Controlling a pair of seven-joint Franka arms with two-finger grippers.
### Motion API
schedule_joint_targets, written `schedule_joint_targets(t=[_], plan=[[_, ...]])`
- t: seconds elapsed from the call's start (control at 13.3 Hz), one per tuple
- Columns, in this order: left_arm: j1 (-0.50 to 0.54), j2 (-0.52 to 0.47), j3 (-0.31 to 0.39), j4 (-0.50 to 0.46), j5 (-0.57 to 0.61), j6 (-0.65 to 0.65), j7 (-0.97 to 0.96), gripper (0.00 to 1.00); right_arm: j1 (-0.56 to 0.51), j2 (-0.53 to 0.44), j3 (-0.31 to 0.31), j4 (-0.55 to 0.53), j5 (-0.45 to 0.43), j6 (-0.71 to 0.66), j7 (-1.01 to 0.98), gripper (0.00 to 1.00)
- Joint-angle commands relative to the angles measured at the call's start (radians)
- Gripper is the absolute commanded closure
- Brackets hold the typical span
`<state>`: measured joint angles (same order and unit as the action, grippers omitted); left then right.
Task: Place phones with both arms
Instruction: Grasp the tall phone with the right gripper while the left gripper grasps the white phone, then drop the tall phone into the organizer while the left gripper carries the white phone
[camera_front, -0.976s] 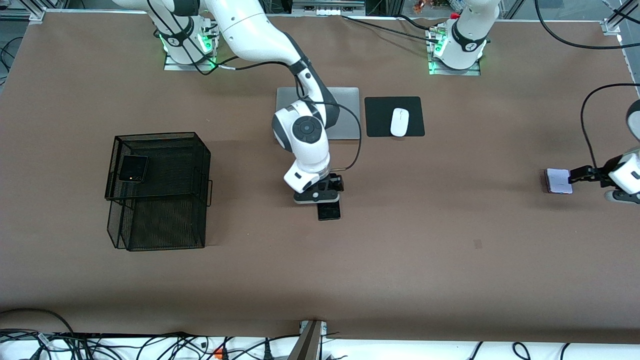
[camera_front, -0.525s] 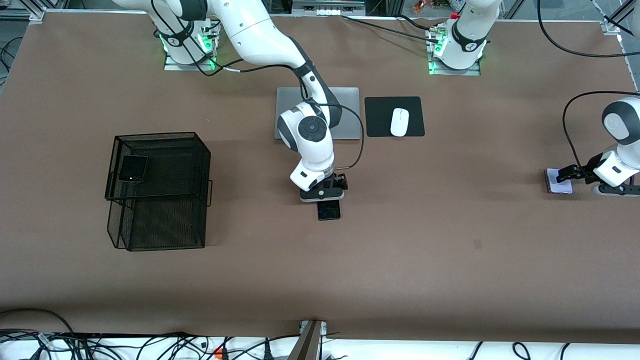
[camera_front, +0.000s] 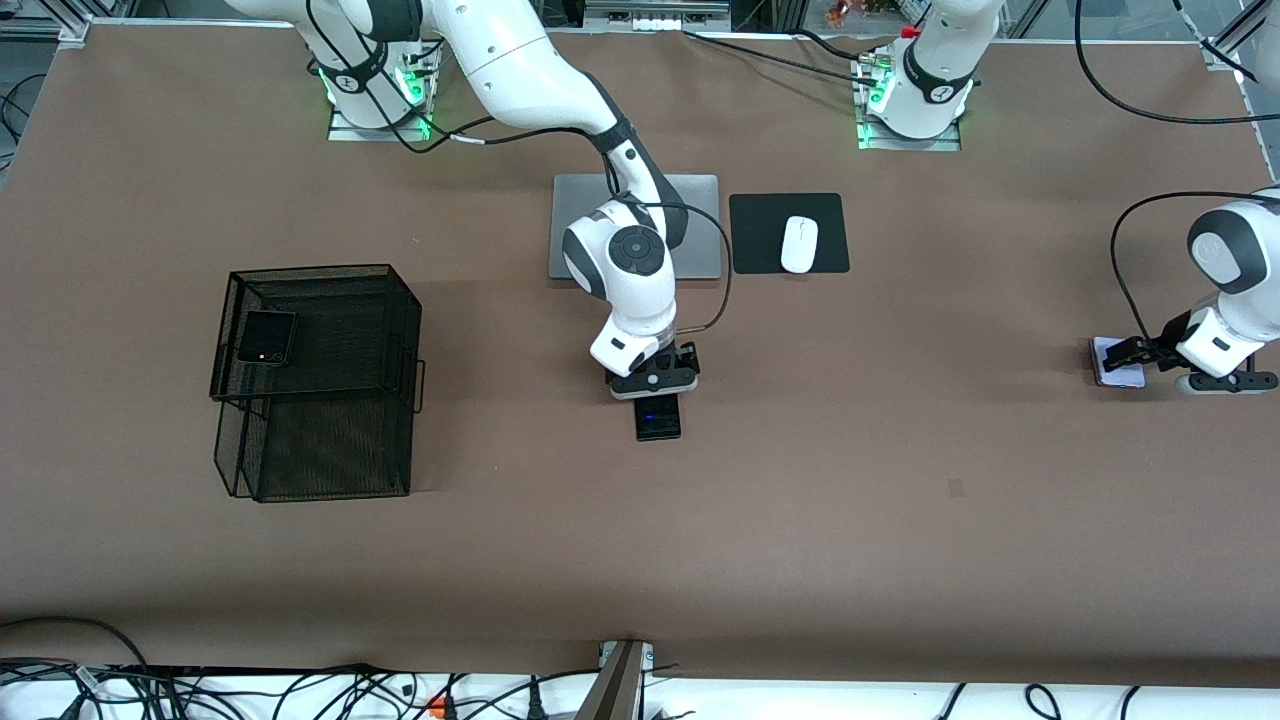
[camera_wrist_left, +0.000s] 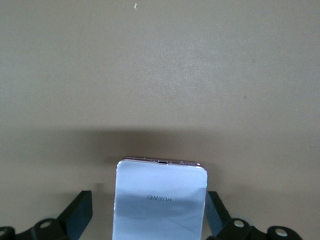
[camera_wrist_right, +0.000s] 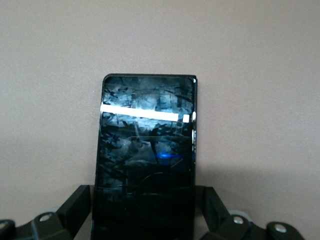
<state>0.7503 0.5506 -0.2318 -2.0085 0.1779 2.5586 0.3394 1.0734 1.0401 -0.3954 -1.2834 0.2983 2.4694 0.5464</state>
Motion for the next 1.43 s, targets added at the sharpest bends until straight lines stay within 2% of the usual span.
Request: schedule_joint_targets(t=[0.0, 0.08, 0.15, 0.23, 0.38, 0.53, 0.75, 0.83, 0.9, 1.13, 1.28, 1.35], plan=[[0.009, 0.011, -0.011, -0.003, 0.006, 0.022, -0.019, 0.00, 0.003, 0.028, -0.005, 0.018, -0.037, 0.009, -0.013, 0.18], [0.009, 0.015, -0.011, -0.003, 0.005, 0.035, -0.020, 0.00, 0.003, 0.028, -0.005, 0.018, -0.065, 0.009, -0.016, 0.26], [0.009, 0.023, -0.011, -0.003, 0.005, 0.037, -0.022, 0.00, 0.003, 0.028, -0.005, 0.018, -0.088, 0.009, -0.014, 0.57], [0.009, 0.025, -0.011, -0.003, 0.005, 0.038, -0.025, 0.00, 0.000, 0.026, -0.005, 0.018, -0.091, 0.009, -0.022, 0.78], [0.009, 0.032, -0.011, -0.003, 0.005, 0.045, -0.028, 0.00, -0.003, 0.018, -0.009, 0.018, -0.094, 0.006, -0.025, 0.85], [0.009, 0.042, -0.011, -0.003, 0.005, 0.057, -0.036, 0.00, -0.009, -0.009, -0.019, 0.018, -0.091, -0.015, -0.029, 0.85], [0.009, 0.054, -0.011, -0.001, 0.005, 0.058, -0.057, 0.00, -0.033, -0.106, -0.091, 0.018, -0.087, -0.185, -0.033, 0.85], [0.009, 0.054, -0.011, -0.001, 0.005, 0.058, -0.057, 0.06, -0.035, -0.151, -0.126, 0.016, -0.085, -0.252, -0.034, 0.85], [0.009, 0.054, -0.011, -0.001, 0.005, 0.058, -0.059, 0.20, -0.044, -0.191, -0.158, 0.016, -0.085, -0.318, -0.049, 0.85], [0.009, 0.054, -0.011, 0.005, 0.005, 0.054, -0.063, 0.72, -0.067, -0.323, -0.262, -0.043, -0.065, -0.440, -0.199, 0.85], [0.009, 0.049, -0.011, 0.011, 0.006, 0.048, -0.053, 0.89, -0.117, -0.434, -0.298, -0.088, -0.054, -0.583, -0.310, 0.85], [0.006, 0.042, -0.012, 0.016, 0.008, 0.037, -0.056, 0.93, -0.139, -0.475, -0.318, -0.114, -0.054, -0.634, -0.376, 0.85]])
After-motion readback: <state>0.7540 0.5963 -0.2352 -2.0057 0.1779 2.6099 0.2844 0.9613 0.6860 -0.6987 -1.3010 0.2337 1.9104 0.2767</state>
